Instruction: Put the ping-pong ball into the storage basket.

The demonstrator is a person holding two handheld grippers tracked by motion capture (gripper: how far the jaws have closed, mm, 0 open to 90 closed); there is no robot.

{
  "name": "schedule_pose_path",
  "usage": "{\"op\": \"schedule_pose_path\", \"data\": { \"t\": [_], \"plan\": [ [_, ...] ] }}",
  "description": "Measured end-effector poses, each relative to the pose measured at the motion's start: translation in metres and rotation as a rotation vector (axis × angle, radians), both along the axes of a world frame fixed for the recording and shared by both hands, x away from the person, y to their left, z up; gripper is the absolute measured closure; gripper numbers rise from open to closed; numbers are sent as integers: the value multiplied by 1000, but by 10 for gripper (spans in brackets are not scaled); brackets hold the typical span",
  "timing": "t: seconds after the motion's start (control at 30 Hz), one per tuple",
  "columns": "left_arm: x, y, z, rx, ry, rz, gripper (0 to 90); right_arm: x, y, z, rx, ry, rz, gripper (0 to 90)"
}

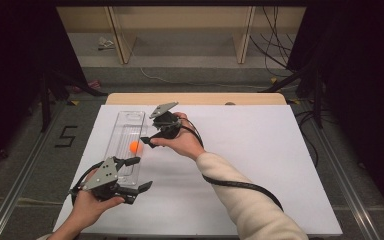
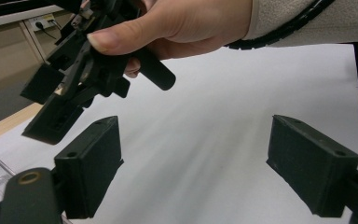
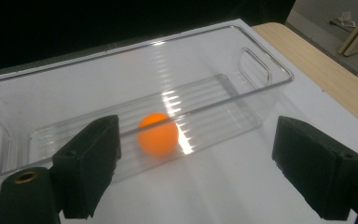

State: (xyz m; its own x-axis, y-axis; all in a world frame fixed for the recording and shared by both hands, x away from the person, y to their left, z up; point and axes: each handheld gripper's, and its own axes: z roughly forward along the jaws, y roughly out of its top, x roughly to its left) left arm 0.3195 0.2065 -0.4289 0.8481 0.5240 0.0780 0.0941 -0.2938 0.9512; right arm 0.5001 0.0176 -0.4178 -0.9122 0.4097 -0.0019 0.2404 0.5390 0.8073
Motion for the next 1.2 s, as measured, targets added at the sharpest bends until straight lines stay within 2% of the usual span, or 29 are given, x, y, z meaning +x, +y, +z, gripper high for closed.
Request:
{"op": "schedule_pose_path", "data": {
  "t": [0.7, 1.2],
  "plan": [
    [0, 0, 0, 3, 0, 2, 170, -10, -39, 0, -2, 0, -39, 163],
    [0, 0, 0, 2, 1, 4, 170, -18, -59, -4, -6, 2, -51, 162]
  ]
}}
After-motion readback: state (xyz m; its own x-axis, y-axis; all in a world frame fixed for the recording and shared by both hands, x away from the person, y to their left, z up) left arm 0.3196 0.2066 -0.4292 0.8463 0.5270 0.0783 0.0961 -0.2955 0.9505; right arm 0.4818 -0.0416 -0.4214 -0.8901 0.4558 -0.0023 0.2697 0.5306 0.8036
